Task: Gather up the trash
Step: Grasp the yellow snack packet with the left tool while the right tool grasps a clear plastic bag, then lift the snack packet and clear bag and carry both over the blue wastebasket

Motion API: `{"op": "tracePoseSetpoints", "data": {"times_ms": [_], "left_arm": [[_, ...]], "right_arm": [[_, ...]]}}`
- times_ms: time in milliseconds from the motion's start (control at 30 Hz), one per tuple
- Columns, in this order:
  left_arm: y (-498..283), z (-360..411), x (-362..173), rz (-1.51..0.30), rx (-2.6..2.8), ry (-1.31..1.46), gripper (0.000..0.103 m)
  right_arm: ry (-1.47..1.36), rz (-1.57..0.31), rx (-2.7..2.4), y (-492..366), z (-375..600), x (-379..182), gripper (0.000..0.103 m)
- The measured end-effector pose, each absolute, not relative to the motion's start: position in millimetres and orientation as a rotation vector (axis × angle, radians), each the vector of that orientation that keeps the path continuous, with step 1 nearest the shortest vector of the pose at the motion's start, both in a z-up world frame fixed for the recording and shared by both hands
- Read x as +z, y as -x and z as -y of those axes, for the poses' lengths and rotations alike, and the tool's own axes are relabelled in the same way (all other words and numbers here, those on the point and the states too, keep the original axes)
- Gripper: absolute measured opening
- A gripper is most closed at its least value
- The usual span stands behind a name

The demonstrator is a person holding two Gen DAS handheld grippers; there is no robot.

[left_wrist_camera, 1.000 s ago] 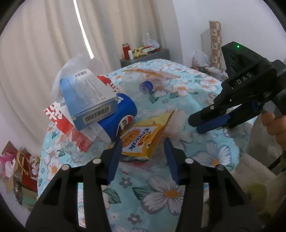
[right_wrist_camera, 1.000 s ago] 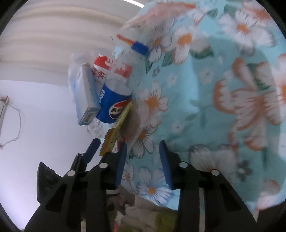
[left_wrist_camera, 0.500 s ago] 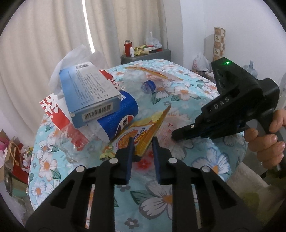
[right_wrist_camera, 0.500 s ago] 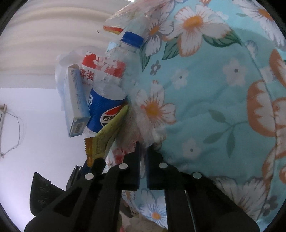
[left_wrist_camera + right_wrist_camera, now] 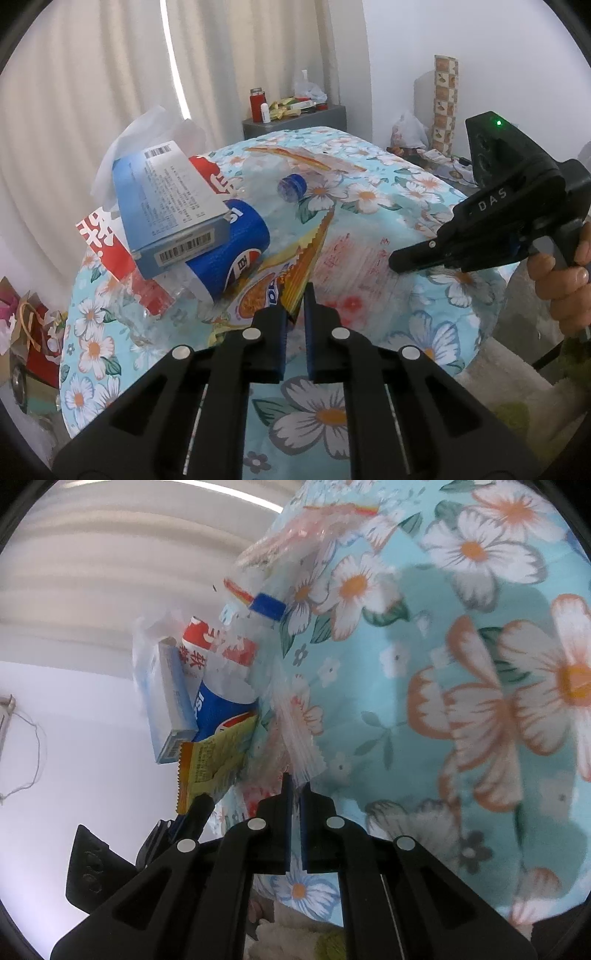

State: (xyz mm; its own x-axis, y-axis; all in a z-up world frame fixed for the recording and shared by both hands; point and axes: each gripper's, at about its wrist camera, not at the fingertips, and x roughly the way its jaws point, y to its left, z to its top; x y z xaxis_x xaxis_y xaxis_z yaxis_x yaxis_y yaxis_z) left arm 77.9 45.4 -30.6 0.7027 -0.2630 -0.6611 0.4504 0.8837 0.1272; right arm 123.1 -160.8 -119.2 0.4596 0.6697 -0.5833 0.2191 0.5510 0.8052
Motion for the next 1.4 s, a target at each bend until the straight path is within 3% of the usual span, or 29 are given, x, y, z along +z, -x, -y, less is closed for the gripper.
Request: {"op": "tracePoseSetpoints", "data": {"times_ms": [1400], "left_arm": [[-54.9, 10.0, 26.6, -0.574, -0.577, -0.228, 0.002]], "right_arm": [[-1.094, -0.827, 0.211, -42.5, 274.8, -83.7, 0.004]]}}
